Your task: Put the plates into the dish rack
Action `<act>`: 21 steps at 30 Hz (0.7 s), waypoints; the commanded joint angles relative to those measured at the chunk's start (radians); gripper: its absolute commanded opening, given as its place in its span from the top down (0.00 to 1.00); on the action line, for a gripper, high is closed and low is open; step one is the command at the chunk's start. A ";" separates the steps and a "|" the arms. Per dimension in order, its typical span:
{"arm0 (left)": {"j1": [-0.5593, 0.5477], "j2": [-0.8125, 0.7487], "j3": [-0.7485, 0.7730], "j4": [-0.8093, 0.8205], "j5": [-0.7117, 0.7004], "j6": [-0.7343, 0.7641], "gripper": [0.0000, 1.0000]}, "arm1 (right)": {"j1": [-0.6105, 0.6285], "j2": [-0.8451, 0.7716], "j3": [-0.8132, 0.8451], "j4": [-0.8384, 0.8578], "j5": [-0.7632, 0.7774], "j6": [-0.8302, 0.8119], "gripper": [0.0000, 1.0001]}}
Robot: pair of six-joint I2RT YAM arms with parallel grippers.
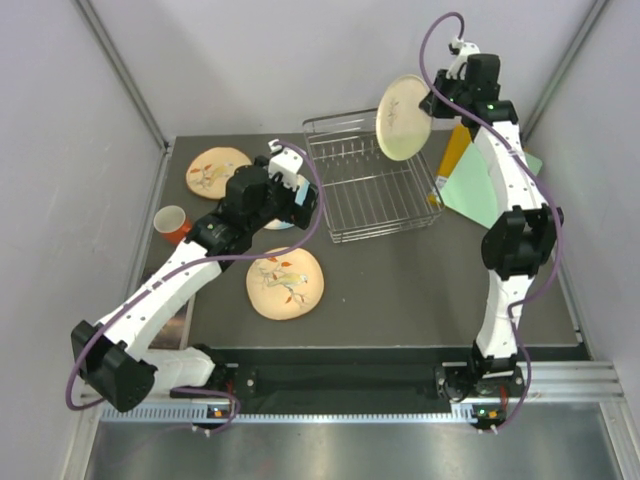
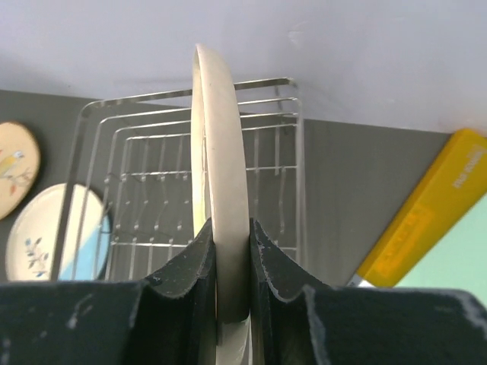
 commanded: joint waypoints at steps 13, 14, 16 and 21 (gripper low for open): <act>0.025 0.040 -0.022 0.065 -0.028 0.022 0.01 | -0.017 0.062 0.198 0.182 0.159 -0.110 1.00; 0.027 0.040 -0.022 0.066 -0.028 0.021 0.01 | -0.018 0.072 0.201 0.182 0.162 -0.113 1.00; 0.027 0.040 -0.022 0.066 -0.030 0.021 0.01 | -0.017 0.076 0.203 0.184 0.177 -0.126 1.00; 0.034 0.042 -0.035 0.072 -0.027 0.014 0.01 | -0.017 0.074 0.201 0.182 0.185 -0.148 1.00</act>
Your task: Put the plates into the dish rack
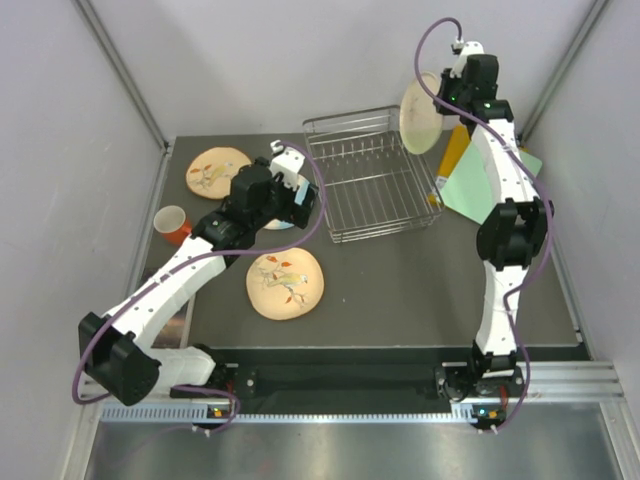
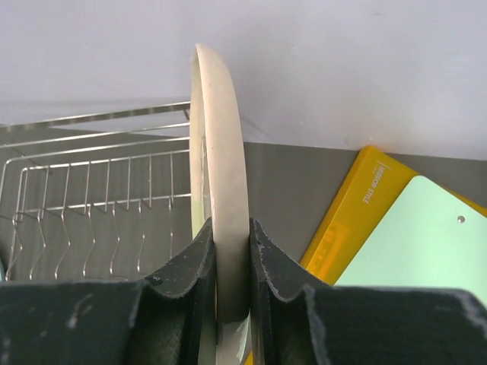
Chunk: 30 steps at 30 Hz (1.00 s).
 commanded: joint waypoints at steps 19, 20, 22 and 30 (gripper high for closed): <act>0.024 -0.020 -0.062 0.075 -0.001 -0.008 0.01 | 0.060 -0.090 0.110 0.195 0.026 -0.040 1.00; 0.026 -0.020 -0.065 0.078 0.000 -0.012 0.01 | 0.063 -0.091 0.111 0.195 0.029 -0.040 1.00; 0.026 -0.020 -0.067 0.081 0.003 -0.015 0.01 | 0.067 -0.100 0.101 0.194 0.035 -0.042 1.00; 0.028 -0.034 -0.085 0.082 0.012 -0.028 0.01 | 0.071 -0.121 0.096 0.195 0.052 -0.080 1.00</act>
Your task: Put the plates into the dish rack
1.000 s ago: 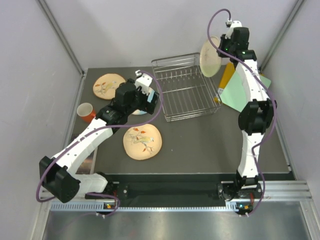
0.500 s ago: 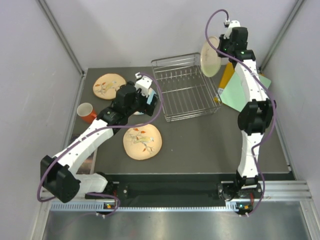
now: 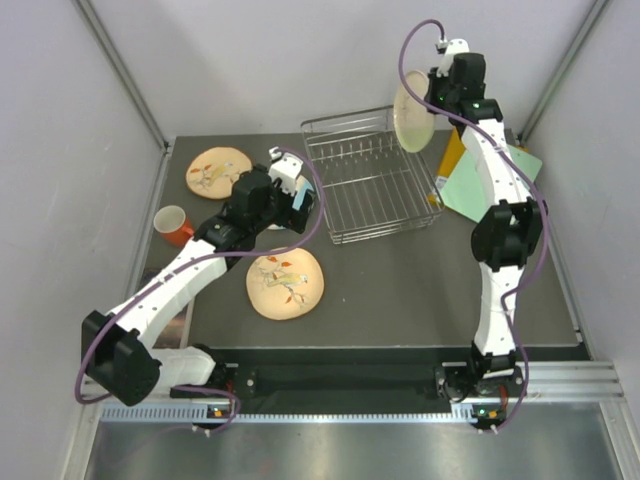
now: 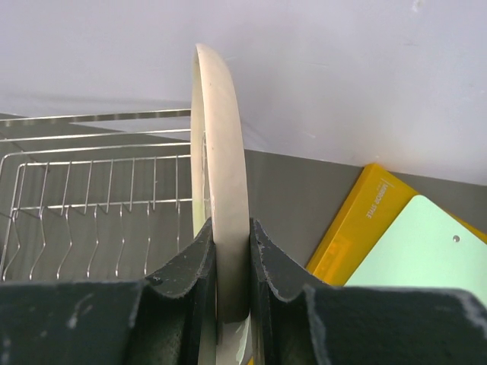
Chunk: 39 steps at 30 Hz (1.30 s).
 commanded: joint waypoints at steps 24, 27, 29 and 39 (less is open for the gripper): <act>0.023 -0.022 -0.003 0.063 0.011 -0.027 0.01 | 0.080 -0.113 -0.038 0.132 0.068 -0.034 1.00; 0.029 -0.011 0.015 0.071 -0.001 -0.027 0.01 | 0.099 -0.105 -0.072 0.126 0.093 -0.037 1.00; 0.036 -0.005 0.030 0.073 -0.003 -0.027 0.01 | 0.108 -0.100 -0.087 0.124 0.107 -0.040 1.00; 0.064 0.003 0.032 0.074 -0.012 -0.054 0.01 | 0.116 -0.065 -0.107 0.136 0.149 -0.065 1.00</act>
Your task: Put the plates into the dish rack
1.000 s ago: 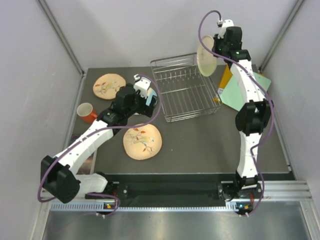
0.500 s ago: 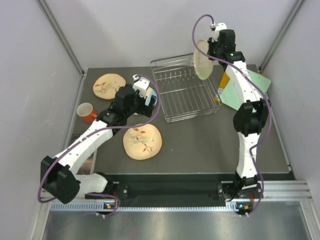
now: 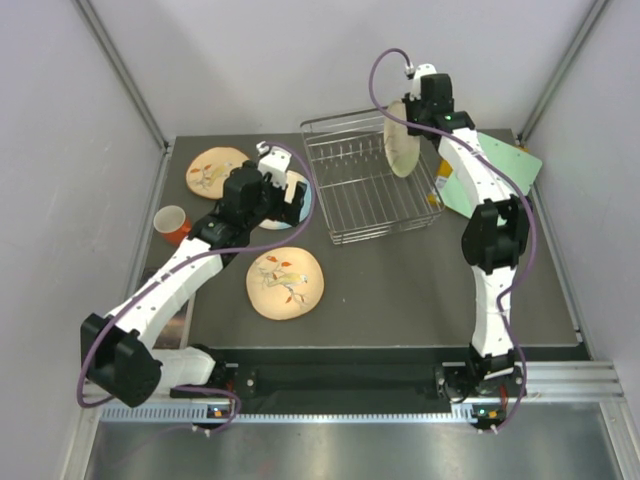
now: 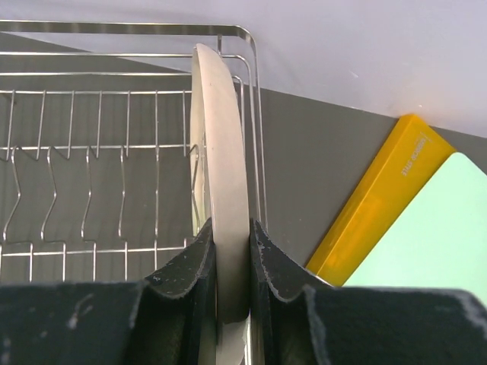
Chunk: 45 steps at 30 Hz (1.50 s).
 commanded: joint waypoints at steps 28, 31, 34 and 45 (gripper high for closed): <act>0.082 -0.111 0.050 -0.627 0.049 0.098 0.03 | -0.013 -0.764 -0.833 0.301 -0.760 0.376 0.20; 0.146 -0.103 0.021 -0.685 0.202 0.079 0.05 | 0.059 -0.808 -0.968 0.327 -0.813 0.435 0.23; 0.161 -0.059 0.016 -0.723 0.226 0.052 0.06 | 0.152 -0.880 -1.126 0.397 -0.773 0.482 0.23; 0.221 0.052 -0.072 -0.613 0.238 -0.045 0.07 | 0.392 -0.816 -1.620 0.995 -0.656 0.820 0.31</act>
